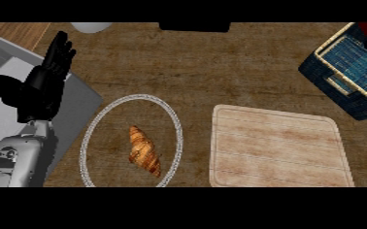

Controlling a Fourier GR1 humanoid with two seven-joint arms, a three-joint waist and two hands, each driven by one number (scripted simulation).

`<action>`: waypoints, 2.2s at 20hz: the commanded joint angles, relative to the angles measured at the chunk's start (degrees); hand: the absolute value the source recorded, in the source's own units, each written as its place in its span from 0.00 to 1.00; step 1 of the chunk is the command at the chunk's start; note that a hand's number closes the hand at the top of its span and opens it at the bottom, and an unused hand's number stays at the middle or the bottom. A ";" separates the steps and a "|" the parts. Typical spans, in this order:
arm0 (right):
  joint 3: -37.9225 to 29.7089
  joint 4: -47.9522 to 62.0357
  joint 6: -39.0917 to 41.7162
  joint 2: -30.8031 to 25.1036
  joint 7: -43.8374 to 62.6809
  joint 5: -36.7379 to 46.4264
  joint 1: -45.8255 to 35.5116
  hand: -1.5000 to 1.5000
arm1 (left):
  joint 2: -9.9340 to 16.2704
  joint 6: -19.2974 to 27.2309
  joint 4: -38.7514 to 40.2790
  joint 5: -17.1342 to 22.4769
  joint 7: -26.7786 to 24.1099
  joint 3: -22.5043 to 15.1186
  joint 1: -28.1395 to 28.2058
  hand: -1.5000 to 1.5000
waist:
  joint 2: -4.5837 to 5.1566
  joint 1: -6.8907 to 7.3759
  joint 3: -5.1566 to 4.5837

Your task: Pick the can from the cutting board and place it in the basket

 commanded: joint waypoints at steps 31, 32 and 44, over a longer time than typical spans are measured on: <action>-2.33 4.48 9.41 0.14 7.60 -1.89 2.71 1.00 | -1.60 -2.03 3.83 0.60 0.22 1.55 3.01 0.50 | 0.67 -0.03 -0.82; -3.21 3.65 7.03 -0.76 5.47 -2.79 4.28 0.00 | -2.89 -1.57 2.64 -0.41 -0.68 -0.11 4.12 0.50 | 0.76 0.06 -0.75; -16.51 -3.75 -7.38 -3.16 -0.24 -15.70 3.65 0.00 | -2.36 -2.02 2.26 -0.05 0.70 1.18 4.39 0.50 | 0.34 -1.13 -0.70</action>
